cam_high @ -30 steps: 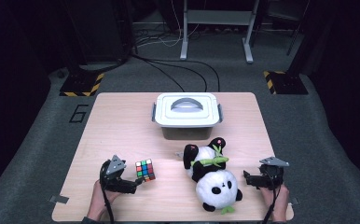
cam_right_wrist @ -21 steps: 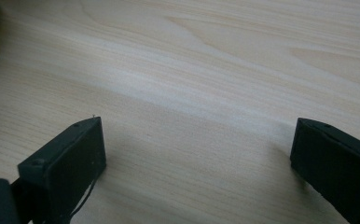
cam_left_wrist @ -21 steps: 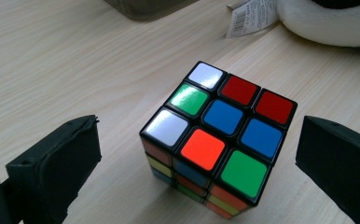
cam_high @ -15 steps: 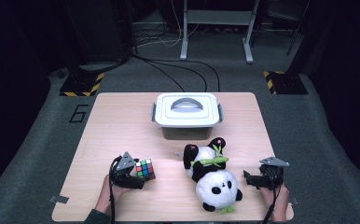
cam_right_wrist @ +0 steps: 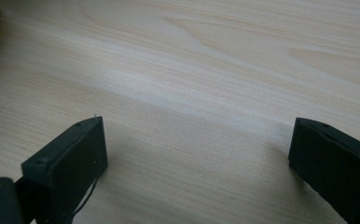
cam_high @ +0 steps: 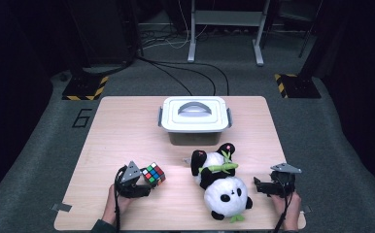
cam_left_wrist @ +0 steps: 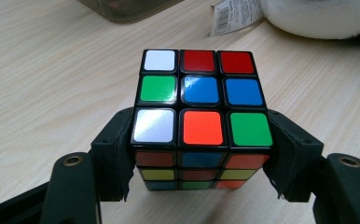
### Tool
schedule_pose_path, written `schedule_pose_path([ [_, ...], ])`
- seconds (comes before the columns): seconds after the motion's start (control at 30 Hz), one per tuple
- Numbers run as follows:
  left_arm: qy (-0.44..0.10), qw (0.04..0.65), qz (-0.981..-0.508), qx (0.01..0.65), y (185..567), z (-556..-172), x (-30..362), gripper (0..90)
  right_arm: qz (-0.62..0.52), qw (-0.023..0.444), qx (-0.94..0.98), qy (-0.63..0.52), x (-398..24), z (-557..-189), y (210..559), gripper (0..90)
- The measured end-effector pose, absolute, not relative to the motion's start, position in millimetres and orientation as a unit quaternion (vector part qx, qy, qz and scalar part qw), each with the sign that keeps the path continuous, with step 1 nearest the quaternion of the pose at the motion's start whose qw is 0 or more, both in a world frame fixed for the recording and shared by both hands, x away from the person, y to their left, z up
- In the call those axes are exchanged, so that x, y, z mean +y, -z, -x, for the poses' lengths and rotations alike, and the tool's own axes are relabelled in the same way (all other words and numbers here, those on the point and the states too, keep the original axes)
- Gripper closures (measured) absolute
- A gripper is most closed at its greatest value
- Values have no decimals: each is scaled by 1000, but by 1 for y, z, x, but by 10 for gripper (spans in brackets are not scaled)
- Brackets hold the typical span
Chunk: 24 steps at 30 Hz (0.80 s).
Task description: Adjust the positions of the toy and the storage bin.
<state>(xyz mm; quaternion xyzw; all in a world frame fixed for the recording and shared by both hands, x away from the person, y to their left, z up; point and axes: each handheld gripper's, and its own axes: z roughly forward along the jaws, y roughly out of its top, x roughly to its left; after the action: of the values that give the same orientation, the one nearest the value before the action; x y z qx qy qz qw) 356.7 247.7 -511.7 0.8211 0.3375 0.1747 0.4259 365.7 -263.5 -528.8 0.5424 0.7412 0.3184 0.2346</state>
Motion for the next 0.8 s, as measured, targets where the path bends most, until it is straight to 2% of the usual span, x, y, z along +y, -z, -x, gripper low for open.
schedule_pose_path([
  [0.8, -211, 421, -803, 366, 497, -343, 269, 341, -542, 234, 741, -318, -264, -366, 529, 39],
])
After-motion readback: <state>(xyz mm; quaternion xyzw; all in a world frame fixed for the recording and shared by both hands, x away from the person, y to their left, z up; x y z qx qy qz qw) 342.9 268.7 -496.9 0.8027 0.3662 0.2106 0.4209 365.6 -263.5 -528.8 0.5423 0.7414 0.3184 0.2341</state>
